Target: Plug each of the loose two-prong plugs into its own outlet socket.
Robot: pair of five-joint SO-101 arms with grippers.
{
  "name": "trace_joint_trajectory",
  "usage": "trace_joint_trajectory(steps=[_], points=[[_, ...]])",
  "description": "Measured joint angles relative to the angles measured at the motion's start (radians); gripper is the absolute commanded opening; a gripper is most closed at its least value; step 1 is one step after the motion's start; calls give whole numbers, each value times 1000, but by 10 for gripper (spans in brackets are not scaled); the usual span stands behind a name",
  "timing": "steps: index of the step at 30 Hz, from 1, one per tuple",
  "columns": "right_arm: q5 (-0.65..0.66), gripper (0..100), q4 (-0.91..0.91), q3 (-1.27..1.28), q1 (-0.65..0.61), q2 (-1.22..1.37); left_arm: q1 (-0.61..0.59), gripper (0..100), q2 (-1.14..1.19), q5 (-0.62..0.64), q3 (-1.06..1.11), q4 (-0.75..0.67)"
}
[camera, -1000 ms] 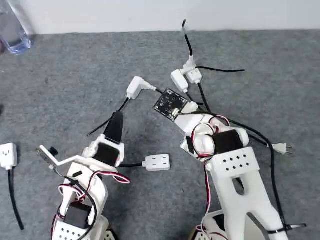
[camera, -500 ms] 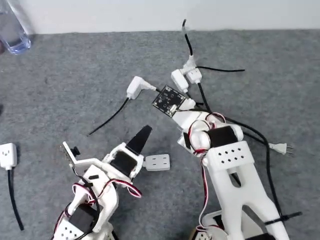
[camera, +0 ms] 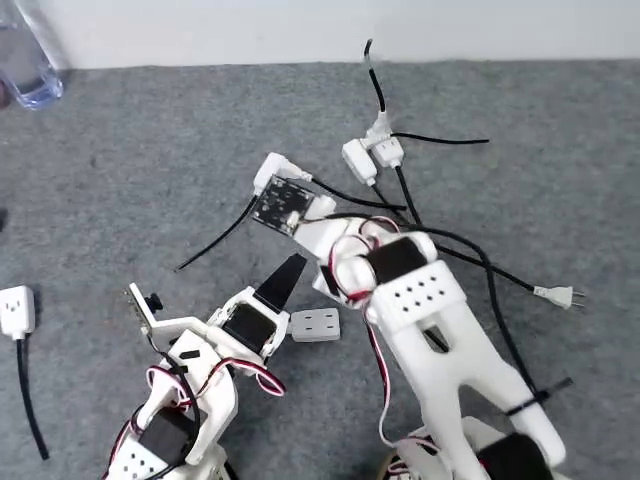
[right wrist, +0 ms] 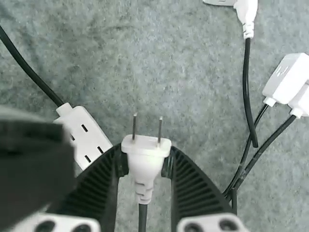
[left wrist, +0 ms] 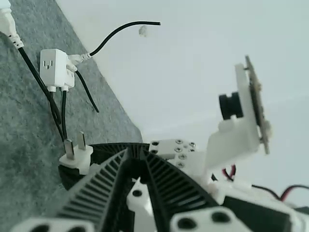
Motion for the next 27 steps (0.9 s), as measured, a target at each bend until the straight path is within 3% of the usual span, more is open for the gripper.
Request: trace_joint_trajectory(steps=[9,27], points=[[-2,8,175,-155,-72,52,0,32,0,0,0,0],[-2,8,261,-219,-101,-11,-2,32,0,0,0,18]])
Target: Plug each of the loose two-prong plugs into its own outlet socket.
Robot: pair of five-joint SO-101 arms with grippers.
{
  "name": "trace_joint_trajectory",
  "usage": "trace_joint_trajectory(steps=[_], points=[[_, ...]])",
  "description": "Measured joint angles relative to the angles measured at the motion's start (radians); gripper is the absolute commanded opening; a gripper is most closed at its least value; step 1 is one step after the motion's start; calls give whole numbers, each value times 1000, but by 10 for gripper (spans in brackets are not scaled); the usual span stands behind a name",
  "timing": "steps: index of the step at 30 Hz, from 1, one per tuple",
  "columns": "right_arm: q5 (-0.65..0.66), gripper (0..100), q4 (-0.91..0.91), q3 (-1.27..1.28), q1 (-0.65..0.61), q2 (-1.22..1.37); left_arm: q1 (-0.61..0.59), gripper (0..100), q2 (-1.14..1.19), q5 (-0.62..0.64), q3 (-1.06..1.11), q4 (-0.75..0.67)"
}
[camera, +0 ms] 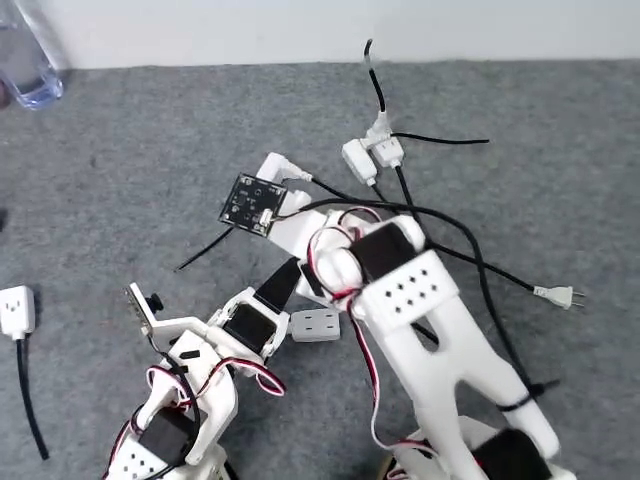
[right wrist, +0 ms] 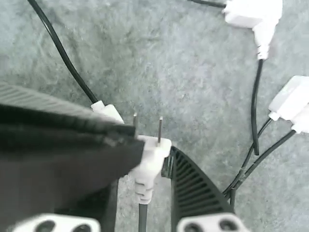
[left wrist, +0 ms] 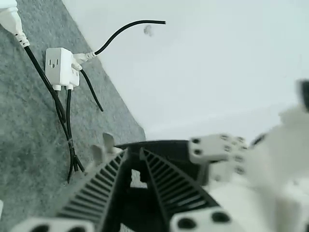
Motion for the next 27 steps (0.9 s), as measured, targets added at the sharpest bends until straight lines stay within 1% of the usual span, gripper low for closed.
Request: trace_joint_trajectory(steps=[4,14,27], points=[[0,8,38,0,-29,-34,0,32,0,0,0,0],[0,8,121,-74,-28,-38,3,32,-2,2,-3,-2],[-34,8,129,-101,-64,-38,0,32,-5,0,-5,-6]])
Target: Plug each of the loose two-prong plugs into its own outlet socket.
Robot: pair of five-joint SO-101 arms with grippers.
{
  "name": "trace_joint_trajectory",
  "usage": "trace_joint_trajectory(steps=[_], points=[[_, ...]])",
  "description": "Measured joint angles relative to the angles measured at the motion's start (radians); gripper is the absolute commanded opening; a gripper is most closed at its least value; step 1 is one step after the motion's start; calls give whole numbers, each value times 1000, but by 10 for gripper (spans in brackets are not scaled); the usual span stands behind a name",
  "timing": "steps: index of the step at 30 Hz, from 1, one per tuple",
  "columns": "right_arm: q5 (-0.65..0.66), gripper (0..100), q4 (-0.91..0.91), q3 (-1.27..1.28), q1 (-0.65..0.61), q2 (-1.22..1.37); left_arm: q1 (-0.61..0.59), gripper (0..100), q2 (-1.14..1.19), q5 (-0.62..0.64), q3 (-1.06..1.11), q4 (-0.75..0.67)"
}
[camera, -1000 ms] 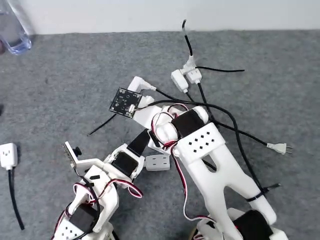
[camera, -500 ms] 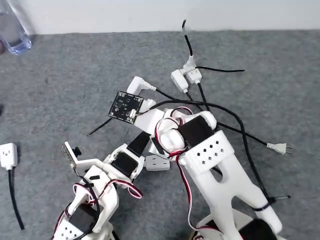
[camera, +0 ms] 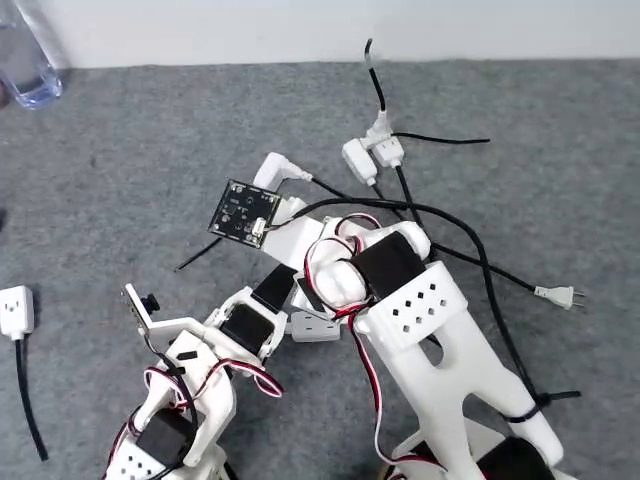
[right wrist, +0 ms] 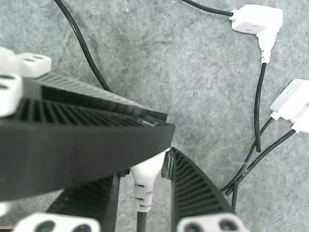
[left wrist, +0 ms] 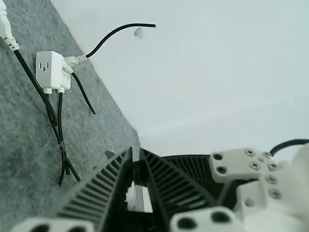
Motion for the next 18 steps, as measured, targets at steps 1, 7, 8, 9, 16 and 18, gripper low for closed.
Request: trace_joint_trajectory(steps=[1,7,8,9,16,18], points=[[0,8,0,-8,0,0,-2,32,-2,0,-2,0],[-2,8,0,-32,0,2,-2,32,-3,0,-9,-3],[-2,8,0,-32,0,2,-2,32,-3,0,-9,-3],[-2,8,0,-32,0,2,-2,32,-3,0,-9,-3],[-18,8,14,-61,0,3,-2,32,-3,-2,-11,-3],[-21,8,40,-98,-3,3,-2,32,-5,-2,-14,-5]])
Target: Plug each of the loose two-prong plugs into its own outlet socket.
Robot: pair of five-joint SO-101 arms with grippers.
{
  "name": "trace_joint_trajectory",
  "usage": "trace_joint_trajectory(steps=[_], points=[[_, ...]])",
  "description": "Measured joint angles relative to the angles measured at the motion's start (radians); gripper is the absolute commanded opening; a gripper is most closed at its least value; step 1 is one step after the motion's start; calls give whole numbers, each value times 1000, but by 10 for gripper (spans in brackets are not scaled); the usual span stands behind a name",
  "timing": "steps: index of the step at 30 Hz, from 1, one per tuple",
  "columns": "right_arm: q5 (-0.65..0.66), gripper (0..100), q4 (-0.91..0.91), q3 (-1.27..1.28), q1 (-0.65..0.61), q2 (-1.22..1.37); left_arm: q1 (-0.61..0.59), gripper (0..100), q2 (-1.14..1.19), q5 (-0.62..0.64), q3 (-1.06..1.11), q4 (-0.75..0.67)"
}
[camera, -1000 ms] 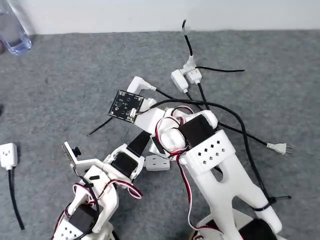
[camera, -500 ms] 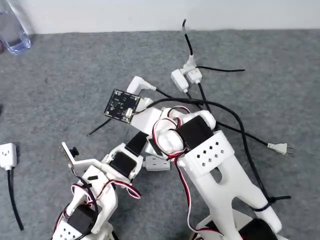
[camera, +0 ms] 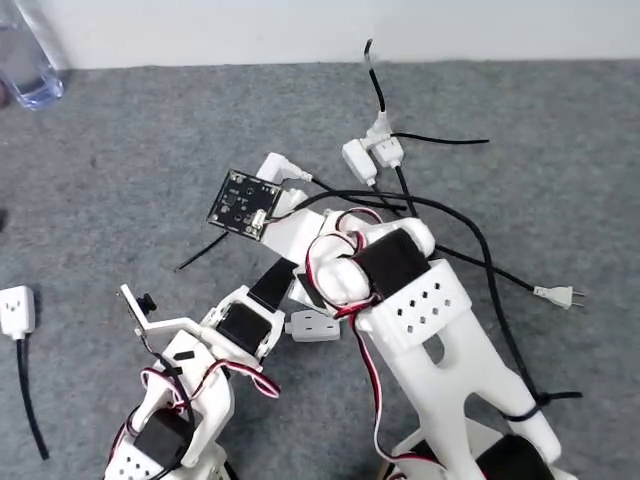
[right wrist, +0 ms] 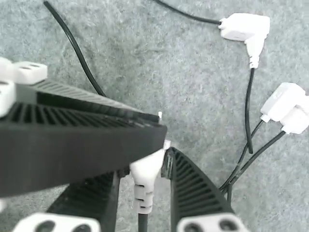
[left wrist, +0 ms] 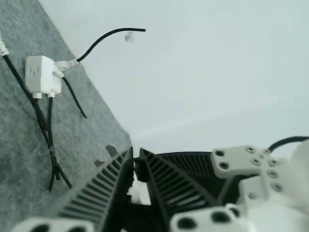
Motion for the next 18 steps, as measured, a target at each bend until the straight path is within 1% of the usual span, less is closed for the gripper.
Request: trace_joint_trajectory(steps=[5,18], points=[[-5,8,18,-38,0,0,-3,32,0,0,2,0],[-8,8,18,-40,0,-2,-3,32,0,0,6,0]])
